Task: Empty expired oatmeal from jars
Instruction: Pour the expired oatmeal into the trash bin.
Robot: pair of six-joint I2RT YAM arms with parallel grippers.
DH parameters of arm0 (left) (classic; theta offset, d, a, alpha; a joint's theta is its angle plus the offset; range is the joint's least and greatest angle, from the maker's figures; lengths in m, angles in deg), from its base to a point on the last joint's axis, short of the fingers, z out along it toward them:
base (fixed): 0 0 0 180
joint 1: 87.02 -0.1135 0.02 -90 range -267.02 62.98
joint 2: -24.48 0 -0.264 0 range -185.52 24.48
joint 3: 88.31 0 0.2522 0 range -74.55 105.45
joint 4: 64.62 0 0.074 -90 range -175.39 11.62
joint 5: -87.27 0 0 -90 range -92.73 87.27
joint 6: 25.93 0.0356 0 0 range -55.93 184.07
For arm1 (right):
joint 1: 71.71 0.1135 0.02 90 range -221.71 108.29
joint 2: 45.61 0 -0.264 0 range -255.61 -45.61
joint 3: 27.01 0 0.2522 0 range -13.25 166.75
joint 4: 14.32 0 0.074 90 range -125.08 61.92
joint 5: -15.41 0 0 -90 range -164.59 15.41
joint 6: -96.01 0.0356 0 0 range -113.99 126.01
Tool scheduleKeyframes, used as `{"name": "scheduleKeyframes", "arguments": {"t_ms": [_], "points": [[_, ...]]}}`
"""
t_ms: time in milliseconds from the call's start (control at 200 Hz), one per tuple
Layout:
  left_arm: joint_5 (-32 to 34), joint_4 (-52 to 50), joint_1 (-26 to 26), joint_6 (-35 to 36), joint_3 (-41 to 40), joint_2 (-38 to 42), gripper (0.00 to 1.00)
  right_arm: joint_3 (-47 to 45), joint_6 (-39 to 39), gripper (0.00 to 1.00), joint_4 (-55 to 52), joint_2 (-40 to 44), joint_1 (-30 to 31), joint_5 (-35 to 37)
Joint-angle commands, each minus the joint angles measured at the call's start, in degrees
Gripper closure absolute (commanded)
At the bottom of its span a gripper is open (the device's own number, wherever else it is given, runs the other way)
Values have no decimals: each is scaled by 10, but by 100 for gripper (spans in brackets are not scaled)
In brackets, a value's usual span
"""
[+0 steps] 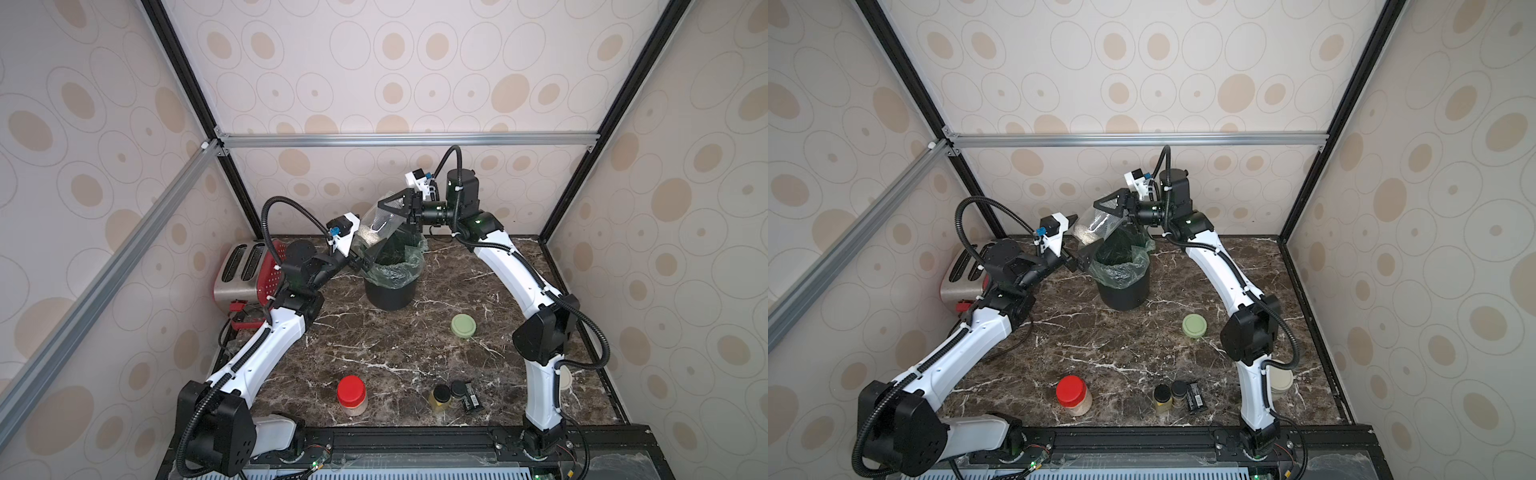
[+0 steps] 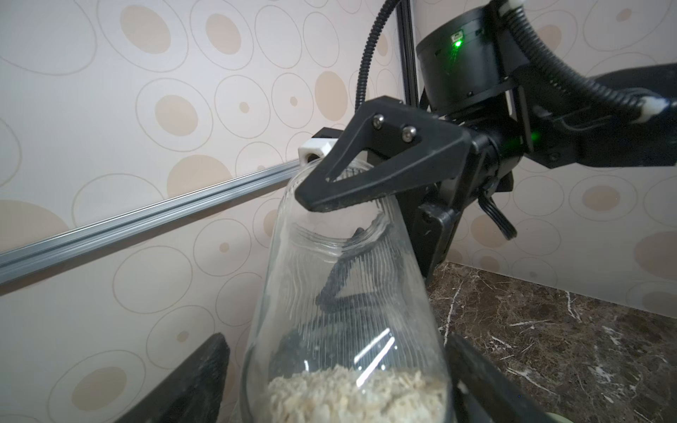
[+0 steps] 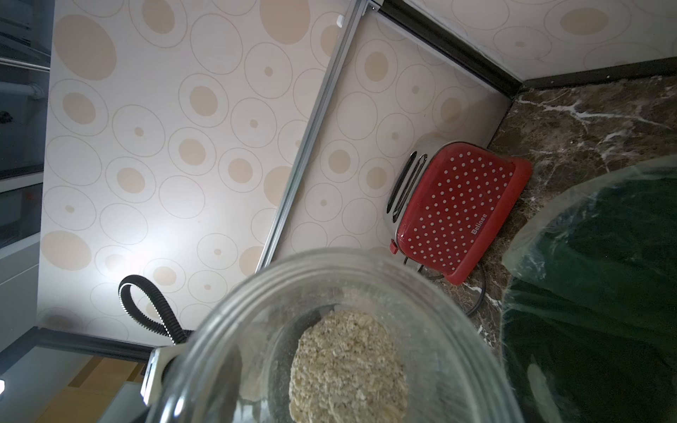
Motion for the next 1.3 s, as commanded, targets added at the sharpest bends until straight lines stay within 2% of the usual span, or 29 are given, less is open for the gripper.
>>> {"name": "scheduleKeyframes", "arguments": {"t_ms": [0,140,436,556,761,821,896,931,986,1127,1292], "points": [[-14,63,3,-6,3,-5,14,23,29,88,51,3,4,-26],[-12,73,3,-9,2,-7,17,18,39,88,64,1,6,-27],[-11,64,5,-6,1,-12,12,19,58,89,90,-4,11,-30],[-18,52,5,-1,8,-12,17,23,58,89,89,-8,13,-31],[-19,36,7,4,14,-6,40,24,58,89,89,-13,16,-30],[-18,32,7,4,15,-5,52,24,59,89,91,-14,17,-31],[-16,26,6,2,15,-3,73,24,61,88,97,-15,17,-33],[-13,20,6,1,16,-2,85,24,62,85,100,-16,17,-35],[-5,6,6,-2,18,3,100,25,60,72,102,-17,16,-40],[32,-32,7,-17,17,20,100,19,33,36,88,-12,12,-43],[69,-108,6,-34,28,42,100,-3,-15,12,44,7,4,-38]]}}
